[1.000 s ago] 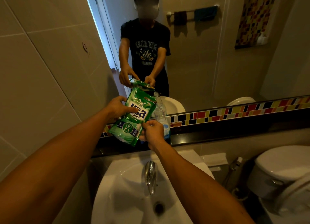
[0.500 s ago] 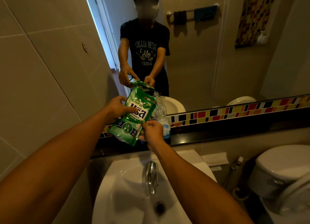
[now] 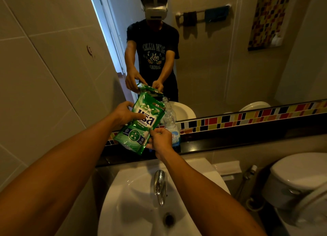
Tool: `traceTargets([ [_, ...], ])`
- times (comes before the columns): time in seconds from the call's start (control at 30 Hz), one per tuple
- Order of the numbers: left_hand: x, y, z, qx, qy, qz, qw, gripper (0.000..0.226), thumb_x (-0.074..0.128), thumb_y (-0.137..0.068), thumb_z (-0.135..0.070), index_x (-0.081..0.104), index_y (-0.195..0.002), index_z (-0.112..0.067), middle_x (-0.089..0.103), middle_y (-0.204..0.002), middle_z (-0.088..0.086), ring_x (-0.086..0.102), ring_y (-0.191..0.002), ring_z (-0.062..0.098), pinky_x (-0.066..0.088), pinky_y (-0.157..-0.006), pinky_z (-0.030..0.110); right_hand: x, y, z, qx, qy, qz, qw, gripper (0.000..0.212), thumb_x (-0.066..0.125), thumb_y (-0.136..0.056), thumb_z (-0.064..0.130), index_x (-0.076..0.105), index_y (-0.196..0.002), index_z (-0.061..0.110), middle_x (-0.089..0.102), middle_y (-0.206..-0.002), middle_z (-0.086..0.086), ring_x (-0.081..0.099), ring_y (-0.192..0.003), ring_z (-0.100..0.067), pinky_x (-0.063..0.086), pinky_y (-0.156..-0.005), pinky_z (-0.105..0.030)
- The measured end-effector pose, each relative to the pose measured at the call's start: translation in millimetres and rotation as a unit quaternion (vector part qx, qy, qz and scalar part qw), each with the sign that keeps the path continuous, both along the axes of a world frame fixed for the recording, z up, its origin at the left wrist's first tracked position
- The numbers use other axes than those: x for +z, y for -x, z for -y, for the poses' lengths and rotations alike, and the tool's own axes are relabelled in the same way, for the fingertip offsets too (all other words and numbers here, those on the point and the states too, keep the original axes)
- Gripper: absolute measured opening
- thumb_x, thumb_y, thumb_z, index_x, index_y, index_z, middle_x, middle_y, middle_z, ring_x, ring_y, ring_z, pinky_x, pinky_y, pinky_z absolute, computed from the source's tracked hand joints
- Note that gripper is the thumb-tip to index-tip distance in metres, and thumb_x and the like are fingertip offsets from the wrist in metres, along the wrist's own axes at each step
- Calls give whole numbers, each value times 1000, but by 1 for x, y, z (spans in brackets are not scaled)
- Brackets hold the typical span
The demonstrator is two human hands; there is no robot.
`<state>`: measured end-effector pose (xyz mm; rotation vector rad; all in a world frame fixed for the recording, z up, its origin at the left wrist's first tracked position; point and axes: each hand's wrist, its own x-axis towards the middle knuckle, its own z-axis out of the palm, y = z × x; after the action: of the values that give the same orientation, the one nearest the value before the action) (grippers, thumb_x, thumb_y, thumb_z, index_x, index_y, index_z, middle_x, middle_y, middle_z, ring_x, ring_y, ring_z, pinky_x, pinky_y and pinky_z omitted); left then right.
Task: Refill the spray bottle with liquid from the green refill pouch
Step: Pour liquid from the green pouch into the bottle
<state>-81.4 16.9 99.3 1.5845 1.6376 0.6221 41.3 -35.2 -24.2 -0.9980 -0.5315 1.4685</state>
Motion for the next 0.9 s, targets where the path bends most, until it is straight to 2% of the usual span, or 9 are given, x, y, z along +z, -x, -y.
traceTargets([
  [0.27,1,-1,1,0,3,-1,1000,59,86,-77,-19,49,-123,-16,70,-100,9,72,-76,24,54,-53,31,1,1,0,-3,4,2,1000,3,58,-102,7,57,-99,8,75,-111,-26,77,-97,-39,62,-54,-35],
  [0.43,2,-1,1,-2,-2,-3,1000,58,85,-78,-17,50,-123,-15,71,-97,10,72,-73,22,53,-50,28,5,-1,2,-5,3,-12,1000,2,56,-103,5,56,-103,7,74,-111,-26,76,-82,-31,60,-49,-31],
  [0.67,1,-2,-1,-4,0,-3,1000,60,86,-77,-20,49,-123,-17,72,-103,13,73,-75,24,53,-51,29,3,0,1,-4,-1,-7,1000,6,59,-102,7,56,-108,6,75,-111,-26,77,-80,-28,62,-52,-33],
  [0.8,3,-1,0,-2,-1,-2,1000,59,86,-77,-20,48,-123,-17,71,-100,11,72,-74,22,52,-49,28,3,0,0,-3,2,-2,1000,4,60,-102,8,56,-104,8,75,-110,-25,78,-87,-32,63,-54,-35],
  [0.9,3,-1,0,0,3,-5,1000,60,86,-77,-20,49,-124,-17,72,-102,13,73,-74,23,53,-49,28,4,-1,2,-2,1,-4,1000,4,58,-102,6,55,-101,8,74,-111,-26,76,-81,-29,62,-51,-33],
])
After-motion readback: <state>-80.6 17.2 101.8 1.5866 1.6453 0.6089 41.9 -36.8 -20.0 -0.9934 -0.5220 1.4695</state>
